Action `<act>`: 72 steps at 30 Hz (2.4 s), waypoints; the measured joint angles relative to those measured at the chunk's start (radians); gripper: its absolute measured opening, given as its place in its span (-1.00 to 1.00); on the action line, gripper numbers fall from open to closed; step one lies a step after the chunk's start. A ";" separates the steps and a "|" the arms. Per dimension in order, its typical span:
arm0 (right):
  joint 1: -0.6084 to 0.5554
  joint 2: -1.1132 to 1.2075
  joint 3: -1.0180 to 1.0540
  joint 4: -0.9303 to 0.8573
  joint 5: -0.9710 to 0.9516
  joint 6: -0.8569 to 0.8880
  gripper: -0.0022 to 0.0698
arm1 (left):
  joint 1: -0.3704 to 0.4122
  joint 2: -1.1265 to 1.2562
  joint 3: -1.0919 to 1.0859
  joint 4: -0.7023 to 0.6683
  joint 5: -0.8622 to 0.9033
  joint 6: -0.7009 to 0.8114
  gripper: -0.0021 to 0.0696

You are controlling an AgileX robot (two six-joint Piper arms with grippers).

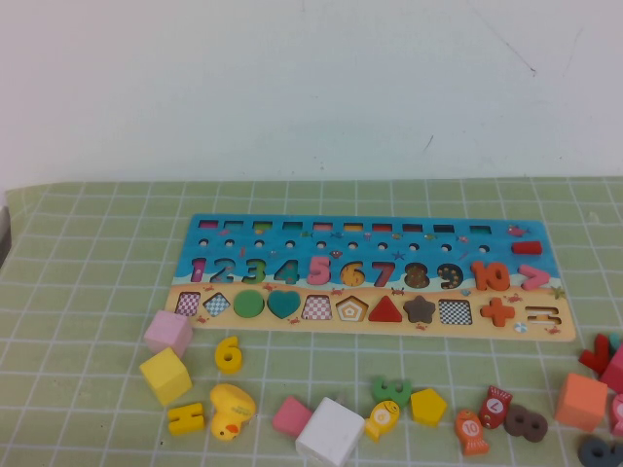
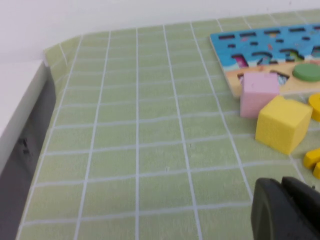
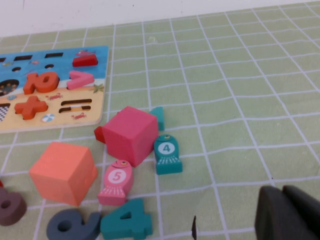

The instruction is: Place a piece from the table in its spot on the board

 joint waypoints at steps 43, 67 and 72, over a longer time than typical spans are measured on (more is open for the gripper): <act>0.000 0.000 0.000 0.000 0.000 0.000 -0.95 | -0.002 0.194 -0.633 0.058 -0.120 -0.269 -0.95; 0.000 0.000 0.000 -0.002 0.000 0.000 -0.95 | -0.002 0.654 -0.890 -0.097 0.707 -0.086 -0.95; 0.000 0.000 0.000 -0.002 0.000 0.000 -0.95 | -0.002 0.783 -0.880 -0.090 0.577 0.046 -0.95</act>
